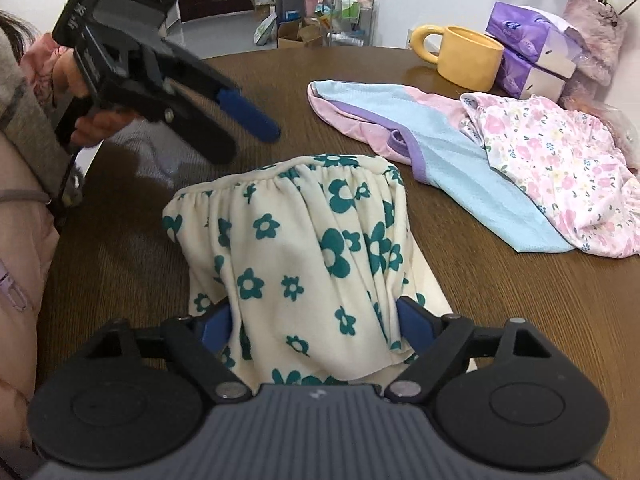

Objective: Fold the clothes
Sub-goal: 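Roll the shirt bundle over with the right gripper while the left gripper holds it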

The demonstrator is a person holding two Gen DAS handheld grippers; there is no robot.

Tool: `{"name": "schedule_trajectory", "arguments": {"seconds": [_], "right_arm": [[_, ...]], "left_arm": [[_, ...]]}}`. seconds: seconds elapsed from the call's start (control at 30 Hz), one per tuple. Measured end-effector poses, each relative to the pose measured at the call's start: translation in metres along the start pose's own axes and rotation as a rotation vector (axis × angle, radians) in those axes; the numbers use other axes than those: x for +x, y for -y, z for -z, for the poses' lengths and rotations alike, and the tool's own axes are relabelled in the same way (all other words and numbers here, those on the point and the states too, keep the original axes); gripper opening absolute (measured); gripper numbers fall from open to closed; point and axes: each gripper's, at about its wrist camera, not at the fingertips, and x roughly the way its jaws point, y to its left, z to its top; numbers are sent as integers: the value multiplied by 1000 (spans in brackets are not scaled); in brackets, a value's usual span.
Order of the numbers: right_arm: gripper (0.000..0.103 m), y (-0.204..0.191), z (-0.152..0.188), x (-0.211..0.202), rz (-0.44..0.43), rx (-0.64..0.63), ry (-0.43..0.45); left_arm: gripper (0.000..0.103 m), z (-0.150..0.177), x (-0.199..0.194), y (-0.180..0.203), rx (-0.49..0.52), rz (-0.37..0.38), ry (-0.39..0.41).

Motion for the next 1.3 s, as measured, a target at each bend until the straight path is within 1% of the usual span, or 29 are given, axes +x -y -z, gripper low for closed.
{"name": "schedule_trajectory", "arguments": {"seconds": [0.03,0.07,0.13,0.23,0.27,0.3,0.4,0.43,0.47,0.5,0.53,0.63,0.7,0.83,0.87,0.9,0.97,1.0,1.03,1.1,1.13,1.17,1.23,1.27,1.3], "right_arm": [[85,0,1,-1,4,2,2],[85,-1,2,-1,8,4,5],[85,-2,3,-2,17,7,10],[85,-5,5,-3,31,6,19],[85,-5,5,-3,35,8,23],[85,-6,6,-3,38,8,26],[85,-8,7,-3,50,13,37],[85,-8,8,-3,56,17,41],[86,-9,8,-3,62,22,44],[86,-10,7,-3,73,29,47],[86,-11,7,-4,88,36,50],[87,-14,7,-10,137,49,63],[87,-16,9,-19,166,56,86],[86,-17,14,-43,168,109,177],[86,-18,14,-43,171,106,178],[83,-18,13,-43,174,102,176],[70,-17,11,-31,194,98,132],[55,-15,10,-24,193,106,108],[47,-12,10,-18,181,123,93],[46,-7,12,-14,155,154,101],[46,-6,13,-13,151,163,101],[46,-5,14,-13,148,171,101],[46,-3,15,-12,144,182,101],[46,-3,15,-12,144,185,101],[46,-3,15,-12,145,187,101]], "left_arm": [[81,1,4,-1,-19,4,-14],[72,1,8,-1,-30,-1,-24],[61,3,15,-1,-36,4,-40],[61,4,23,2,-40,0,-48],[60,4,24,3,-46,-5,-44],[56,5,25,3,-56,-10,-40],[39,6,29,4,-76,-18,-24],[30,4,27,8,-54,-25,-13],[26,2,26,11,-31,-31,-2],[25,0,25,15,-8,-38,10],[25,-2,24,20,41,-60,15],[25,-7,25,36,190,-132,24],[25,-10,28,40,245,-151,12],[26,-14,33,40,284,-162,-9],[26,-14,34,39,289,-166,-14],[27,-13,35,38,286,-167,-13],[29,-11,34,34,255,-154,-6],[30,-10,32,31,234,-143,-1],[33,-9,30,28,213,-132,4],[42,-5,26,23,162,-122,15],[51,-3,25,19,131,-115,14],[56,-1,23,15,99,-105,9],[56,3,21,10,38,-66,1],[60,5,20,8,5,-43,-1],[61,8,19,5,-27,-20,-3]]}}
